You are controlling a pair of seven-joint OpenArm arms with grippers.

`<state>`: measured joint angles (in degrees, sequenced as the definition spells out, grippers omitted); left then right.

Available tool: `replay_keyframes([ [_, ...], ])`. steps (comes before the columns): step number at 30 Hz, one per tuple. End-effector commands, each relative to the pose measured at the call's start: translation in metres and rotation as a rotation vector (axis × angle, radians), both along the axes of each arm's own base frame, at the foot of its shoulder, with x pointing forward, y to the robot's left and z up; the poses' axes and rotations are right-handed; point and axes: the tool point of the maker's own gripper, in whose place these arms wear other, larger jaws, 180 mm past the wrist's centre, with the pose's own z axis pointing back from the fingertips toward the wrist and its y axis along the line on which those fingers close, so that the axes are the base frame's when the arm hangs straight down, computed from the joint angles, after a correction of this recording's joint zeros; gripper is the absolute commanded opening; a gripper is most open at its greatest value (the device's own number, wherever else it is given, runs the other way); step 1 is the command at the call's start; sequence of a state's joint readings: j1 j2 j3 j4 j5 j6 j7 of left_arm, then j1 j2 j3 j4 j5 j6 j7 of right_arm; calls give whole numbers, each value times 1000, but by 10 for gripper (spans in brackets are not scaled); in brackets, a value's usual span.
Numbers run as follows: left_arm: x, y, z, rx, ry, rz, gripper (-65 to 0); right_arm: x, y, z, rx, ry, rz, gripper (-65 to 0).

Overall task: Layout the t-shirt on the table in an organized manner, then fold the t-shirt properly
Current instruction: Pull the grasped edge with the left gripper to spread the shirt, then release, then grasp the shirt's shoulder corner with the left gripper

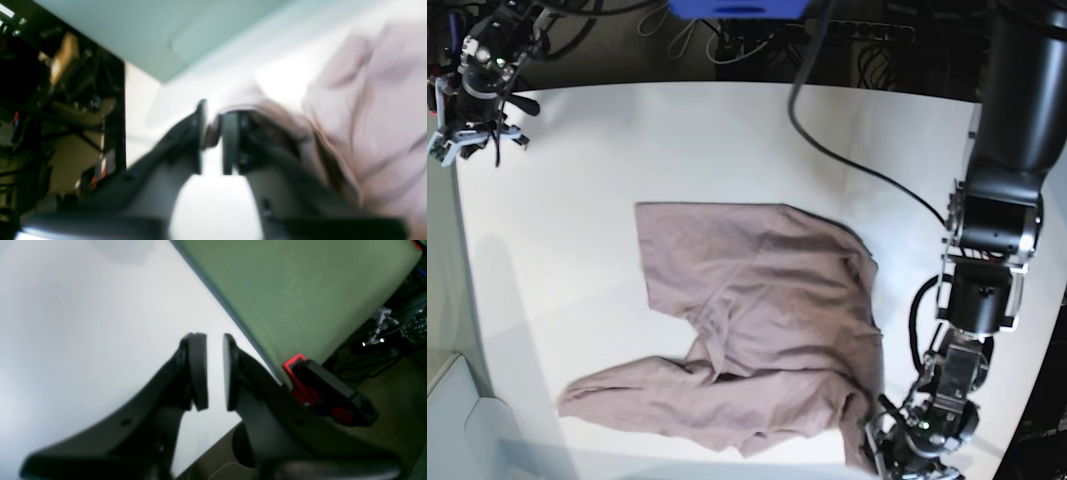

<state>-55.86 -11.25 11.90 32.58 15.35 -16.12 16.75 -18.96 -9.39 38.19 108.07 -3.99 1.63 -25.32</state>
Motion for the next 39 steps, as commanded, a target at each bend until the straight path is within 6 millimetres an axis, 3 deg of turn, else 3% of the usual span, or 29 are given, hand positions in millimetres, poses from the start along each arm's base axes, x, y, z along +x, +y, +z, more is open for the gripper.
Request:
replay_keyframes([
  [1,12,4,36,7,-87,2,-494,3,-4,13,-39,-33,7,-551],
  [6,9,15,24,44,-54,19,-339,0,-3,10,-36,-23,11,-551],
  [11,-8,41,32,-40,-28,146,-326,-1,-2,9,-33,-21,13,-551],
  [13,-24,45,45,-94,-52,188,-357,-1,-2,9,-33,-21,13,-551],
  [17,-63,34,43,-134,-58,187,-519,-1,-2,9,-32,-21,15,-551],
  [20,-78,34,22,-123,-32,189,-605,-1,-2,9,-32,-21,15,-551],
  [25,-101,65,-7,-107,38,254,-611,0,-1,10,-32,-25,17,-551],
  [28,-129,75,-14,-107,54,298,-611,0,-1,9,-31,-24,16,-551],
  [32,-175,50,-36,-112,110,286,-610,0,-1,9,-31,-24,16,-552],
  [36,-218,17,-83,-166,216,259,-603,2,-1,10,-32,-30,17,-553],
  [39,-239,-6,-116,-223,295,251,-583,3,-1,11,-32,-33,18,-588],
])
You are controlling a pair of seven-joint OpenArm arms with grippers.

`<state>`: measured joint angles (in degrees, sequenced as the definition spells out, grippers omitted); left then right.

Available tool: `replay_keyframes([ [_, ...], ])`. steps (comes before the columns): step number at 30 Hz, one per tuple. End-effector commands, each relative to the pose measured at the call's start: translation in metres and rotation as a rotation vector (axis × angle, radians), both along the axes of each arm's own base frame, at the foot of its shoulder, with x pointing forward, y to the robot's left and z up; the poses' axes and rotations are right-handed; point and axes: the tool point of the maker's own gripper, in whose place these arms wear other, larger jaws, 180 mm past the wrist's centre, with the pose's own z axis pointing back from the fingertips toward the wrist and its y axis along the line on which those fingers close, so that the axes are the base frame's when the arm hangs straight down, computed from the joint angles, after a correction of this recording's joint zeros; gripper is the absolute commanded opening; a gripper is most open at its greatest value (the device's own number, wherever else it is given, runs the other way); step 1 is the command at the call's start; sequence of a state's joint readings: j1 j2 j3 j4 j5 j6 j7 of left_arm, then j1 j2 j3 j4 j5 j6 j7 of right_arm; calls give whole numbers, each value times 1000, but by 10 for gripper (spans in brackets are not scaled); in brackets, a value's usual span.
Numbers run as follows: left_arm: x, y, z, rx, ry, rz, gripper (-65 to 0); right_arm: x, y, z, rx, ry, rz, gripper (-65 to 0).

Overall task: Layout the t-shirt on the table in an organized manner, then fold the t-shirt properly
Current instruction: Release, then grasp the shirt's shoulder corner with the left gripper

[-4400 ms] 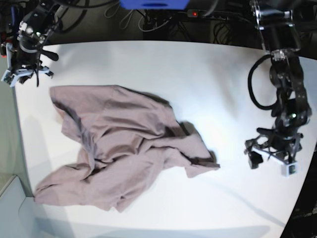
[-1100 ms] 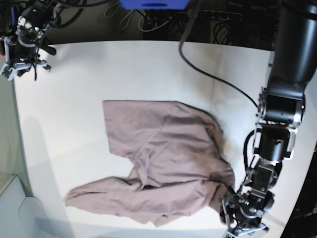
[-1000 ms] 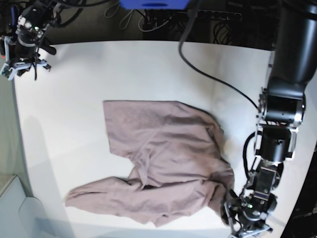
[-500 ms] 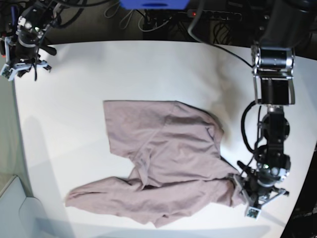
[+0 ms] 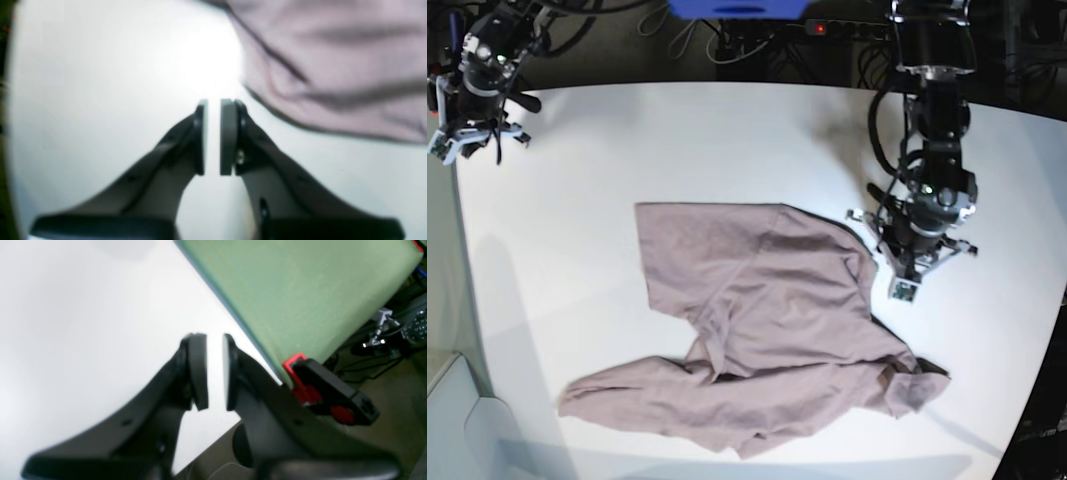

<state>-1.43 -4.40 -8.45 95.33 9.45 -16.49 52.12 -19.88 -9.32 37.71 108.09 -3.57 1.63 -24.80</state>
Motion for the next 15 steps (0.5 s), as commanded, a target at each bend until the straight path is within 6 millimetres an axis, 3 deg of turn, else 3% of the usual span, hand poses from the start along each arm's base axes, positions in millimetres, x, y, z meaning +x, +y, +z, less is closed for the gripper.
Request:
replay_keyframes([
  [1,8,-8,10,-28,-55,-1,-584,5,-2,12,-30,-34,9,-606],
  [4,2,-26,-2,-80,-42,-5,-595,8,1,11,-25,-34,19,-650],
  [6,3,-33,-4,-105,-43,-3,-646,7,1,11,-26,-33,20,-650],
  [8,5,-39,-6,-122,-39,0,-650,6,1,9,-23,-26,20,-650],
  [15,29,-48,-10,-218,-25,13,-648,2,-1,7,-24,-19,11,-650],
])
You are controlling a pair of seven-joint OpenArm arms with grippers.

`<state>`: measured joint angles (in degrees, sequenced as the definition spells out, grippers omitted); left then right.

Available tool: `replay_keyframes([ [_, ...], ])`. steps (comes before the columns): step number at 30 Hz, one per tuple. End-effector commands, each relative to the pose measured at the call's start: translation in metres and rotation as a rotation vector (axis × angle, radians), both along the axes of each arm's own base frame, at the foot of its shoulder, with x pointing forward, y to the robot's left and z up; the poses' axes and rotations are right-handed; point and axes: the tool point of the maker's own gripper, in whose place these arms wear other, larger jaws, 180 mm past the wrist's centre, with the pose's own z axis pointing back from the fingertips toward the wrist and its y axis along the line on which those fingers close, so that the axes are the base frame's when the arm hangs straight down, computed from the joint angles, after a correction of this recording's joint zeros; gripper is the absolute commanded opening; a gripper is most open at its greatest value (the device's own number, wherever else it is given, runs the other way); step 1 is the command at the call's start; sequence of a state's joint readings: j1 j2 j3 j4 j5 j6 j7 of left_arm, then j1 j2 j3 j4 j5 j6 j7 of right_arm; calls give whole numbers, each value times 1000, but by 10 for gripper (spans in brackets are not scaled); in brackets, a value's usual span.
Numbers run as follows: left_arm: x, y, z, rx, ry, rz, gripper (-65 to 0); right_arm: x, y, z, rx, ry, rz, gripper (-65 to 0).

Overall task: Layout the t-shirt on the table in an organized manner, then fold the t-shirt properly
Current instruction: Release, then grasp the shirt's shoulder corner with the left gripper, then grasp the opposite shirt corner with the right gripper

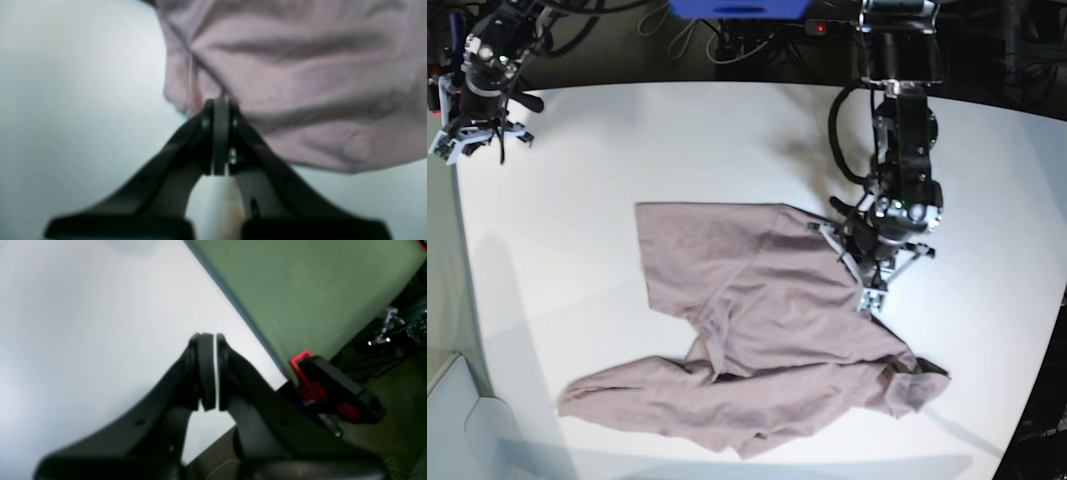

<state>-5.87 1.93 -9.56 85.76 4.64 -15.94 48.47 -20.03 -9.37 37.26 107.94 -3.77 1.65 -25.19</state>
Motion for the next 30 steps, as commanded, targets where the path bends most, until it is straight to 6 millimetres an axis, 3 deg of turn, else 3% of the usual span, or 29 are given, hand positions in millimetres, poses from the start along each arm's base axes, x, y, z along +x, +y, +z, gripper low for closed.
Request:
replay_keyframes([
  [1,14,6,12,-22,-41,25,-648,2,-4,10,-31,-29,5,-650],
  [7,29,28,1,-94,-3,118,-648,-4,-4,7,-33,-14,6,-650],
  [12,22,43,-17,-104,16,164,-648,-3,-4,8,-33,-17,6,-650],
  [17,-10,70,-49,-68,100,196,-648,-2,-4,8,-33,-20,6,-650],
  [21,-42,111,-67,-21,118,255,-649,5,-4,12,-34,-39,9,-650],
  [26,-76,157,-74,41,136,321,-649,16,-4,19,-41,-68,18,-650],
  [30,-97,194,-63,85,121,392,-649,37,3,28,-33,-114,39,-650],
])
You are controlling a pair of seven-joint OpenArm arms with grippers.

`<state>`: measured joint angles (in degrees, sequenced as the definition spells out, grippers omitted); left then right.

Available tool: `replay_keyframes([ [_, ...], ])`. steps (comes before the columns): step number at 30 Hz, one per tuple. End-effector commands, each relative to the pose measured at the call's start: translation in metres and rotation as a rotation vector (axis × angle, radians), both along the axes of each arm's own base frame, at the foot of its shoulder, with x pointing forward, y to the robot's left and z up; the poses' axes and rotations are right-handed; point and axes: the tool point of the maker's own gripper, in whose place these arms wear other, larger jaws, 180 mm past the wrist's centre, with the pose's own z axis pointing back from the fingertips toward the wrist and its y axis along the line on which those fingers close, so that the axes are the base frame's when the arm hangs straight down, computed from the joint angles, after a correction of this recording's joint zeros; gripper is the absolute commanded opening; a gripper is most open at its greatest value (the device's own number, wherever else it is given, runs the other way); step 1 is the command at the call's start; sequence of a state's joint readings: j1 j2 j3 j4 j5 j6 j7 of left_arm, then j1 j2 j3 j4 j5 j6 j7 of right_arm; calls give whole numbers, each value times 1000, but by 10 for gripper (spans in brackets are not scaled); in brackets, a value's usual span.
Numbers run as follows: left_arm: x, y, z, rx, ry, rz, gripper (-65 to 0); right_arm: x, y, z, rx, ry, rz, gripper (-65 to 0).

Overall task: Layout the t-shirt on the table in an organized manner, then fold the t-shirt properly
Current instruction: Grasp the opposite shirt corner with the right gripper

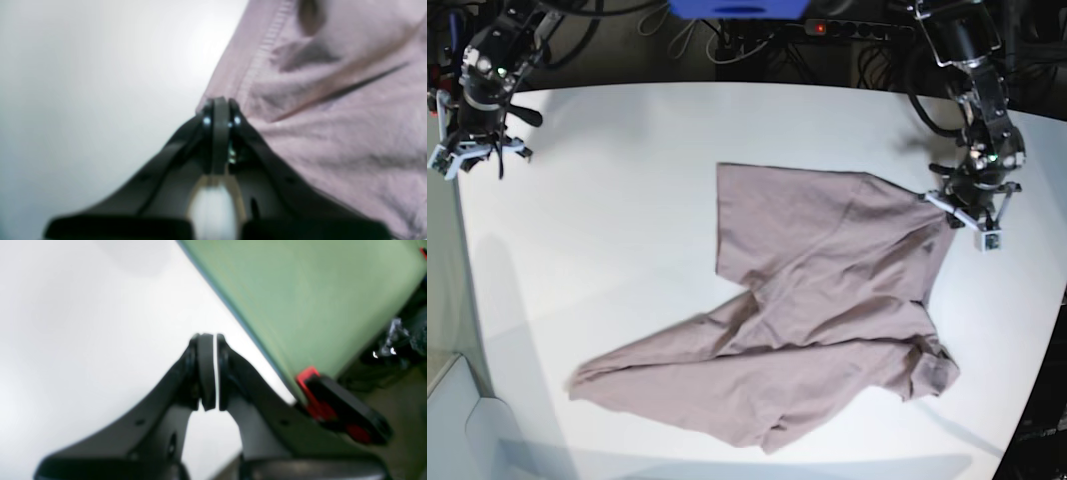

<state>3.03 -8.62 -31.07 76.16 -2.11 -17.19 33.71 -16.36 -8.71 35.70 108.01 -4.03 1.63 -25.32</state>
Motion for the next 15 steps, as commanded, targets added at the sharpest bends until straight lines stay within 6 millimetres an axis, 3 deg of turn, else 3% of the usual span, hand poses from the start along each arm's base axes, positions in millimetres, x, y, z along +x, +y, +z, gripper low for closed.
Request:
replay_keyframes([
  [1,-29,22,-12,59,130,39,-649,10,1,14,-27,-51,18,-650],
  [5,-44,60,11,129,105,95,-649,38,17,24,-31,-90,98,-650],
  [10,-64,107,36,108,47,196,-649,78,52,36,-12,-151,215,-650],
  [15,-85,129,45,66,21,248,-649,123,112,45,50,-183,378,-650],
])
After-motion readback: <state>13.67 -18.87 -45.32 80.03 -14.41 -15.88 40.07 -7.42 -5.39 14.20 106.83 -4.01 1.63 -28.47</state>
